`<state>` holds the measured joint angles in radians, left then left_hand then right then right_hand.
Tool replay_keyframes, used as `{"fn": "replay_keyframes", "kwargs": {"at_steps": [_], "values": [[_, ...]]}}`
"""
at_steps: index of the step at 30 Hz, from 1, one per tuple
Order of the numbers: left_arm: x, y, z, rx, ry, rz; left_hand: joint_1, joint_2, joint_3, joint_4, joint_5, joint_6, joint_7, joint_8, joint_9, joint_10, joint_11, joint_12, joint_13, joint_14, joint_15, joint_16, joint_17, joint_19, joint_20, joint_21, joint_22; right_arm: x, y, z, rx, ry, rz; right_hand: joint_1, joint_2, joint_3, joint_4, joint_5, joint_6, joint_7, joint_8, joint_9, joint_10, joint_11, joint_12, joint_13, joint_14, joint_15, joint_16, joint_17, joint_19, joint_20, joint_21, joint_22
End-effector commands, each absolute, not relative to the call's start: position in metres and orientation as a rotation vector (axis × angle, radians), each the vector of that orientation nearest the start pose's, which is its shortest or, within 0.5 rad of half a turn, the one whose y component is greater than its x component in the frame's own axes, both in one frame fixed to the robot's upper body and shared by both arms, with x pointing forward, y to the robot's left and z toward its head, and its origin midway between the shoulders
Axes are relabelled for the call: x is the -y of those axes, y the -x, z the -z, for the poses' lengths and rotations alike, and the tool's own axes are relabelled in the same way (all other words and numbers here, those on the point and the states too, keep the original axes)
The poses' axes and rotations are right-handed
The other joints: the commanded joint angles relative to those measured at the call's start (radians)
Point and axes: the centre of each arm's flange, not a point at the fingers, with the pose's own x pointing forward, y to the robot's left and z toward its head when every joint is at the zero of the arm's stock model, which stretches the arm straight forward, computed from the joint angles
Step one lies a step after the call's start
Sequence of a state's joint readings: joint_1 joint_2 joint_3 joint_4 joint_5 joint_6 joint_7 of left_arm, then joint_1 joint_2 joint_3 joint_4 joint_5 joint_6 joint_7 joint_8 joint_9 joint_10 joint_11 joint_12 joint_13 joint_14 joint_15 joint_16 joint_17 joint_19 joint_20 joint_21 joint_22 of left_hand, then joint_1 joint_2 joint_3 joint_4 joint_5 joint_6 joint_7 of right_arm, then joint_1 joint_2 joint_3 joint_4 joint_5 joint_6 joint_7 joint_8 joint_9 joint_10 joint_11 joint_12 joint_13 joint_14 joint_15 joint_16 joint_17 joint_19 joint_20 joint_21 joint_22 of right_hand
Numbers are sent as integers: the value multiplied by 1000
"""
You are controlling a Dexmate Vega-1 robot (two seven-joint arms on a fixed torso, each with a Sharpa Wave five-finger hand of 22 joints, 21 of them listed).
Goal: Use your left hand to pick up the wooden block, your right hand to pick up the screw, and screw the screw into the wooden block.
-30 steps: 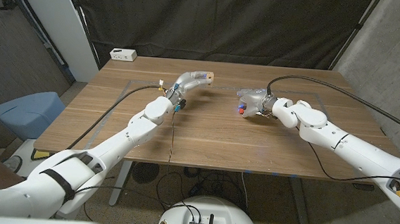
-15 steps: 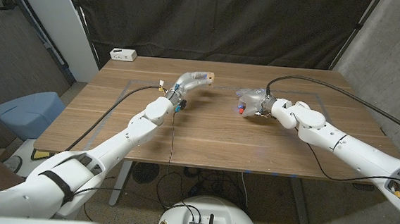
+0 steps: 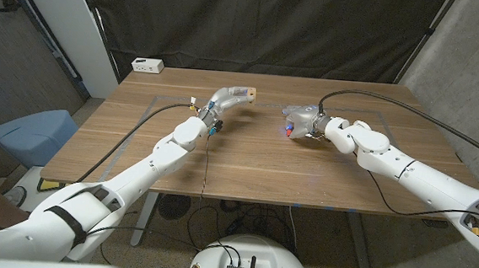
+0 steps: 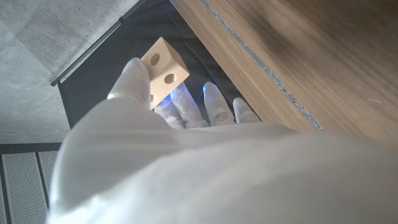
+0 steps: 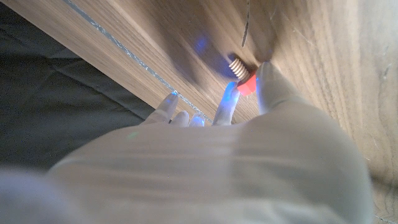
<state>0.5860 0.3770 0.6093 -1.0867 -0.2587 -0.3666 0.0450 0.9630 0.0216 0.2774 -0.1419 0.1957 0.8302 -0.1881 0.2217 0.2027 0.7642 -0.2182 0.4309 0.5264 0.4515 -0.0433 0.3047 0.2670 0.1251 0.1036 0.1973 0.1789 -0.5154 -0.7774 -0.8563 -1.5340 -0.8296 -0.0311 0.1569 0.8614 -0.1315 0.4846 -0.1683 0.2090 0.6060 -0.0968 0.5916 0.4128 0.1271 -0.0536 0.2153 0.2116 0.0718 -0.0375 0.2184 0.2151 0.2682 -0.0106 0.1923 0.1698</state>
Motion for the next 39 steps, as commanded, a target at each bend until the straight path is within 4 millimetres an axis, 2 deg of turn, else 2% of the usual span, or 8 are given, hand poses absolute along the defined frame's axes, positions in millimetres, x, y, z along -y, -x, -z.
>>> {"fn": "replay_keyframes", "kwargs": {"at_steps": [1,39], "values": [[-173,-684,-15,694,-361,277,-1,11,0,2,6,6,-2,8,1,9,0,-1,3,-2,-121,6,5,-3,-6,7,5,201,-650,-6,571,1902,-138,16,-2,6,1,3,20,-3,15,10,18,-2,5,4,8,-15,5,3,14,-2,7,2],[-168,-685,-12,683,-361,282,-5,25,-5,5,9,8,4,6,2,13,0,-5,9,-2,-119,7,6,-4,-5,8,5,200,-651,-6,582,1888,-128,38,3,22,1,6,88,-16,106,65,59,-16,9,4,38,-32,11,9,40,-10,9,2]]}}
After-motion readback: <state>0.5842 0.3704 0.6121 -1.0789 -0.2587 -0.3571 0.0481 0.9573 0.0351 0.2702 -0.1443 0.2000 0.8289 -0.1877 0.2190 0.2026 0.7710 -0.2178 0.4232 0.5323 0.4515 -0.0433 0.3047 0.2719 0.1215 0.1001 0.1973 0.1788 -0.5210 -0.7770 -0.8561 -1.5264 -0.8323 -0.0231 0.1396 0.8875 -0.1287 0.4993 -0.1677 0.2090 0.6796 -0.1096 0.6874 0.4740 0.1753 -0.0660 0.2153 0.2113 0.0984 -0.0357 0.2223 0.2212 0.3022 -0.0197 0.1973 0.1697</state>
